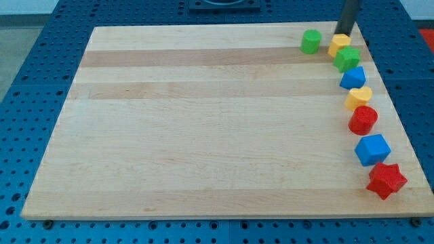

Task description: Push green star towards green circle

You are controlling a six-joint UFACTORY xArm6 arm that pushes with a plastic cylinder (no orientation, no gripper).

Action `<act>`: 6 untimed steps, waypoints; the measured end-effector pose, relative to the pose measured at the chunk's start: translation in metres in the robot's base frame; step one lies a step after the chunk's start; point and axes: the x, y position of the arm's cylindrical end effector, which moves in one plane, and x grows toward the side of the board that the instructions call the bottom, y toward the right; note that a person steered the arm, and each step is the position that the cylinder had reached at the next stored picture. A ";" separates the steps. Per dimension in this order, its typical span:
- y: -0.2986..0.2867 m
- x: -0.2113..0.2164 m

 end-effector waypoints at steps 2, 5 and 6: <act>0.033 0.071; -0.017 0.093; -0.030 0.092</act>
